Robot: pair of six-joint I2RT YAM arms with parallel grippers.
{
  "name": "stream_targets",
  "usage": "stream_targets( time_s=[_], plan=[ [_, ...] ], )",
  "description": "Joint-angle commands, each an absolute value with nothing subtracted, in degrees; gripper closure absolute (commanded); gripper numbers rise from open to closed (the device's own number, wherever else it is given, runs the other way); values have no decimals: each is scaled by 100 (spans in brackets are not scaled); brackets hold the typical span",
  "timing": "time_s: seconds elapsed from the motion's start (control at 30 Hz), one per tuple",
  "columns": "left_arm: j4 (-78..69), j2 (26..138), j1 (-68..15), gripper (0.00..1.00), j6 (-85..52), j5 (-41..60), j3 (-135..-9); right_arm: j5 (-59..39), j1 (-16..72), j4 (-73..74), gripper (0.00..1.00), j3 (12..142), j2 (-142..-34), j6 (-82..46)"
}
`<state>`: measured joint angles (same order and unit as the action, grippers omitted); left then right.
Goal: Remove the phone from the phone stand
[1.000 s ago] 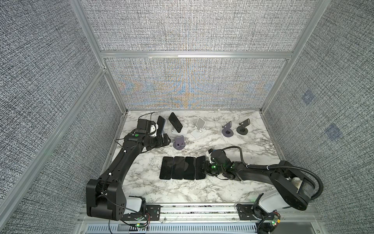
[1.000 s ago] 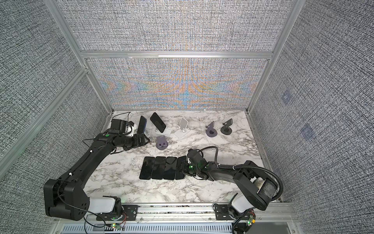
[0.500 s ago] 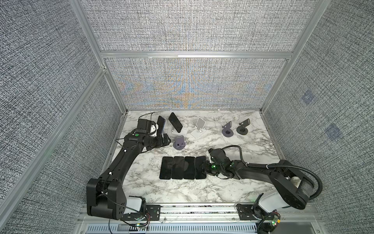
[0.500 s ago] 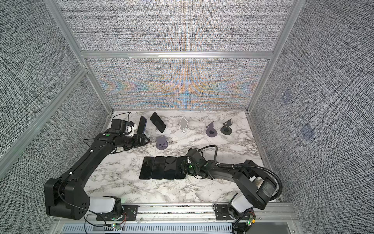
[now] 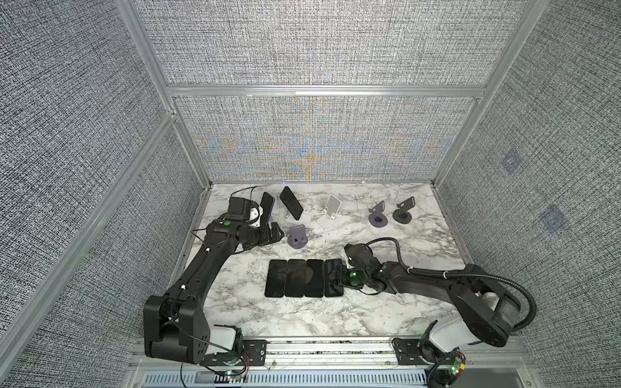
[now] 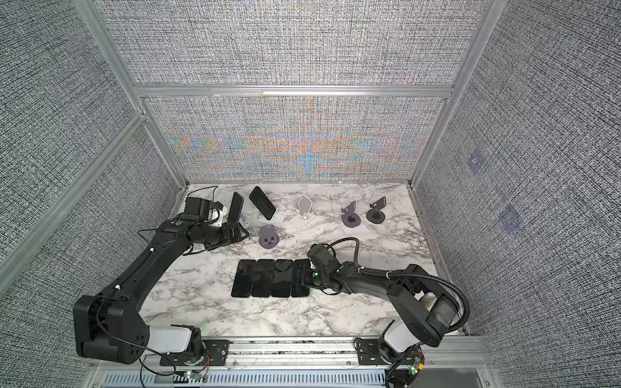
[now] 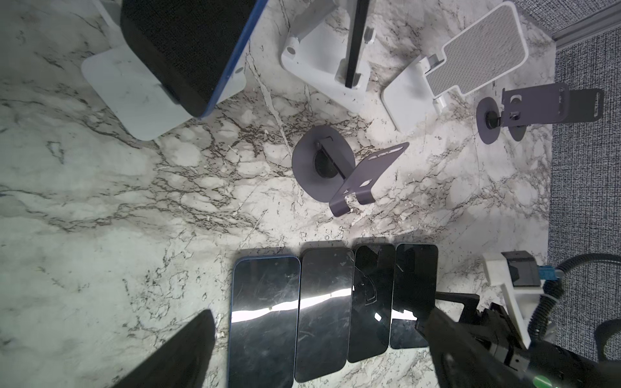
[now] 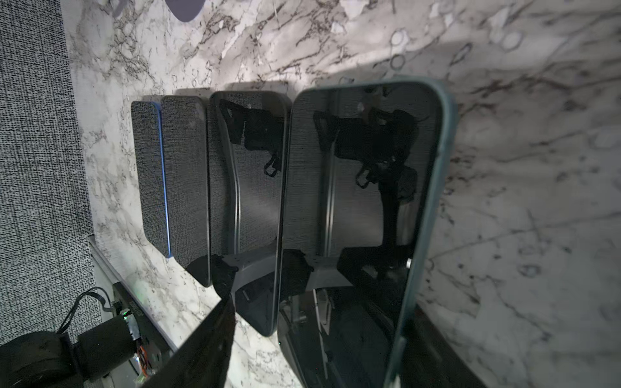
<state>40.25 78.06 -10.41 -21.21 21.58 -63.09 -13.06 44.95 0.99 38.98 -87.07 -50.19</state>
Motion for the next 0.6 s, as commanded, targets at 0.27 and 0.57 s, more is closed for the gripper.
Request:
stream_targets(
  time_s=[0.27,0.57],
  plan=[
    [4062,7832,-1035,1,-2005,2179,-6372,-1167,4424,-491,34,4007,-8732,-4818],
    [4091,7856,-1020,1,-2013,2109,-6381,-1300,4403,-445,34,3990,-8735,-4886]
  ],
)
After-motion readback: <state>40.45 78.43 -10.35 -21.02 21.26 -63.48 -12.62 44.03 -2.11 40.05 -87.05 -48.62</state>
